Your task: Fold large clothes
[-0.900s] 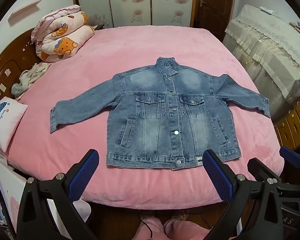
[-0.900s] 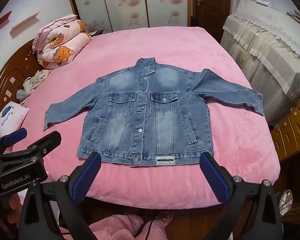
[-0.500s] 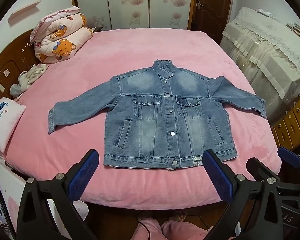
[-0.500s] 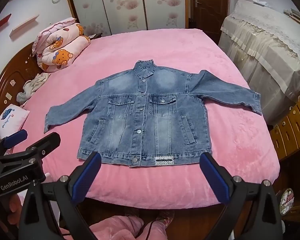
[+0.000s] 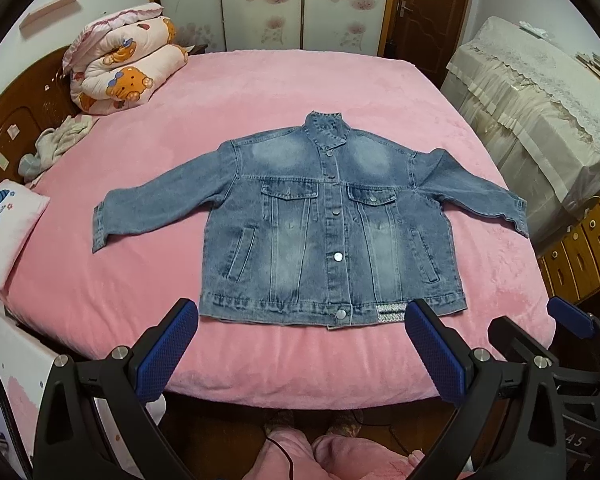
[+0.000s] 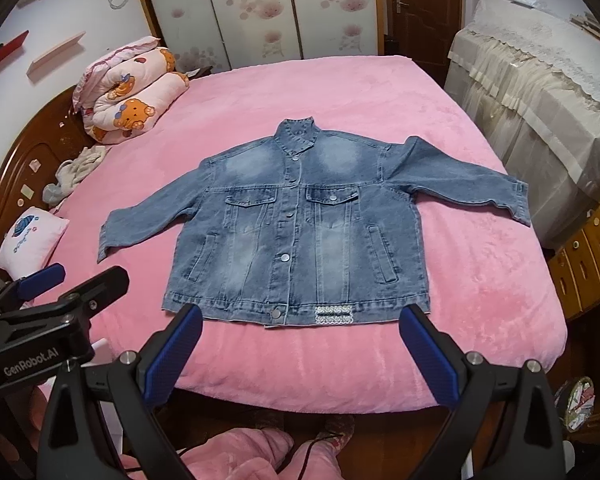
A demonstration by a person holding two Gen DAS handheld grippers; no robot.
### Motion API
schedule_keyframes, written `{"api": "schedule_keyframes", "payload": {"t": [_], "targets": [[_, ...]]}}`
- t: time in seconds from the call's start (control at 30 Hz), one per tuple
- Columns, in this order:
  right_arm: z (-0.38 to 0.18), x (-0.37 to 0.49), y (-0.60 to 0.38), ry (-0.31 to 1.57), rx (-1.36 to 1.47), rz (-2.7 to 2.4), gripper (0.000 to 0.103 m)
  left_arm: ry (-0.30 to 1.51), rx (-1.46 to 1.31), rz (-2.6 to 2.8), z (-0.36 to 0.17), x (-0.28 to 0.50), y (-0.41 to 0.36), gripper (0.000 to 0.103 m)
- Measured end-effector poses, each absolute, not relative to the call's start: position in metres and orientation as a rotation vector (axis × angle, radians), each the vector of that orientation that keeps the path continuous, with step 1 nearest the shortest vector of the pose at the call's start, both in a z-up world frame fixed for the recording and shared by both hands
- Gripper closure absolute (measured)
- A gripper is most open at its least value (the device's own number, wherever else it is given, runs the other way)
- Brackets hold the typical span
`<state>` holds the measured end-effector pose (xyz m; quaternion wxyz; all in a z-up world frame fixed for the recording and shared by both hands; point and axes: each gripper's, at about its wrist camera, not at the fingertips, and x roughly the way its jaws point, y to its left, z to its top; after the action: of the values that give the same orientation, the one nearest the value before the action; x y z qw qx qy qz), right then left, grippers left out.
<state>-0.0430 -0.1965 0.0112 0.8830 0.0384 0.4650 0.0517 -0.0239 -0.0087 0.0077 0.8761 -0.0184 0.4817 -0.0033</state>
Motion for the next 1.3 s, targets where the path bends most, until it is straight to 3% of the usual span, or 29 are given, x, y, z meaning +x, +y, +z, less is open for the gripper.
{"api": "schedule_keyframes", "payload": {"t": [0.8,1.3], "targets": [[-0.038,-0.03,-0.212,1.064,0.009,0.155,0.004,1.288,-0.084,0.147,-0.072,-0.034,-0.009,0.001],[-0.068,0.054,-0.075,1.135,-0.185,0.172,0.004,1.505,-0.298,0.216,-0.133,0.051,0.17,0.001]]}}
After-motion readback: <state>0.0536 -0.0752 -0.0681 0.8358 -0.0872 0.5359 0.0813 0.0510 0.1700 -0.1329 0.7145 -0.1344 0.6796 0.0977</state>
